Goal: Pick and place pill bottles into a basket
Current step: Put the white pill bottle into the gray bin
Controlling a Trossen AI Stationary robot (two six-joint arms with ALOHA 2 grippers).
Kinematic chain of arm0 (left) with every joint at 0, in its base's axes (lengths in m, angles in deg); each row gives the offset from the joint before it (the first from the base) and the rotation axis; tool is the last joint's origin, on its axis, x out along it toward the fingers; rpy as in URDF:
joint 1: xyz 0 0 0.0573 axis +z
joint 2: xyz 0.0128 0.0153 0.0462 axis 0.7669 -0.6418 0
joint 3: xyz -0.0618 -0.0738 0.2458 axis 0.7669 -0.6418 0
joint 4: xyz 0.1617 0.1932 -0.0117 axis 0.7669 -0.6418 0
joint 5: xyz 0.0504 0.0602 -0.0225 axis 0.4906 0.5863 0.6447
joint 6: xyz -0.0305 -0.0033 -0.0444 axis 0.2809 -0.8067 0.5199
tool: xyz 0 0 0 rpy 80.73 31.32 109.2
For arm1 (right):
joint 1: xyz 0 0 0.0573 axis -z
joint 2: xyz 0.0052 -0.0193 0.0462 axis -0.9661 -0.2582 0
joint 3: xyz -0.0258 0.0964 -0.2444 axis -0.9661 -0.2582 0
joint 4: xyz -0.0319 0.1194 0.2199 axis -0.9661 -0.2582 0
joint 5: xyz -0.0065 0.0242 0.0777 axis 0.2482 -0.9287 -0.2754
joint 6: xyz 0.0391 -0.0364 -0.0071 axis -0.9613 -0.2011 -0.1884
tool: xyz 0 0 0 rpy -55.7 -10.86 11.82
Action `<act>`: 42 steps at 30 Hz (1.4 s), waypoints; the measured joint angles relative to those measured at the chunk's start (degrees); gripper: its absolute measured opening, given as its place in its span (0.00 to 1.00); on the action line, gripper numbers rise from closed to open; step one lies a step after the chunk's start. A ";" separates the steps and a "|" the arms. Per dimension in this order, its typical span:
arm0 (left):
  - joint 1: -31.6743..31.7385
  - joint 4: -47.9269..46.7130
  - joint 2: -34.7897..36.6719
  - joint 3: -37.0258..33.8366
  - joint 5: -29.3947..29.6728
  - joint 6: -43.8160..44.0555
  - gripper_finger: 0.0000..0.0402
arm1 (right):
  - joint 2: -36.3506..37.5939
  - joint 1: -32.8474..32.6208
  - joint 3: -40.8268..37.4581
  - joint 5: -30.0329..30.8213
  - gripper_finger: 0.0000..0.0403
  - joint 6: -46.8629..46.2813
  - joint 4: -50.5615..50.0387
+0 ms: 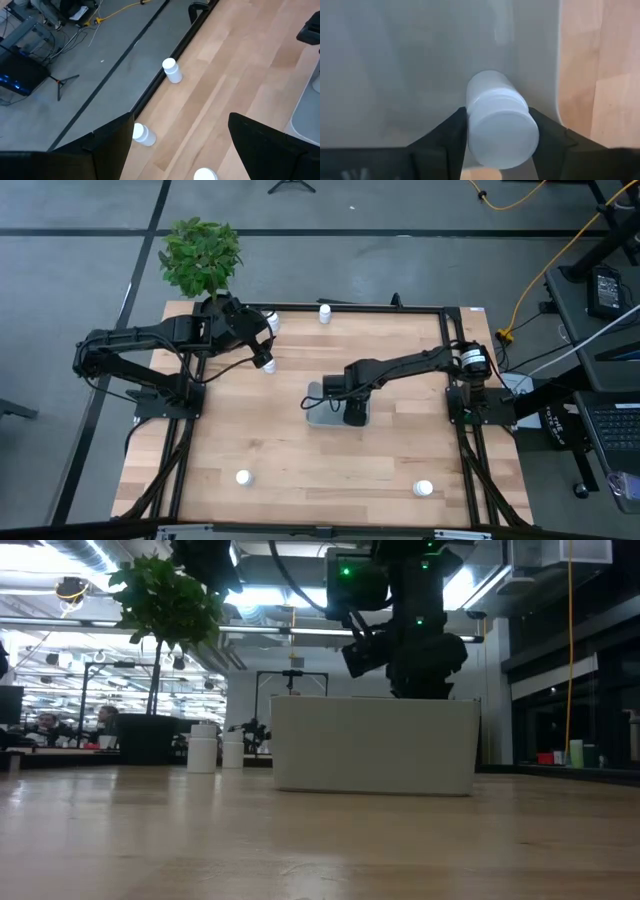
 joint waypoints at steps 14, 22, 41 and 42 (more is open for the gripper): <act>0.00 0.03 0.00 0.00 -3.65 1.59 0.79 | -0.31 0.24 4.15 -0.96 0.64 -2.20 0.84; 0.00 0.03 0.00 0.00 -4.19 1.62 0.79 | -0.31 0.30 10.37 3.99 0.79 -3.23 -8.20; 0.00 0.05 0.04 0.04 -4.15 -1.97 0.79 | 16.65 -24.31 35.15 8.95 0.79 -34.16 -30.16; 0.00 0.06 0.04 0.04 -4.15 -1.97 0.79 | 17.73 -26.83 35.19 7.92 0.79 -35.06 -30.28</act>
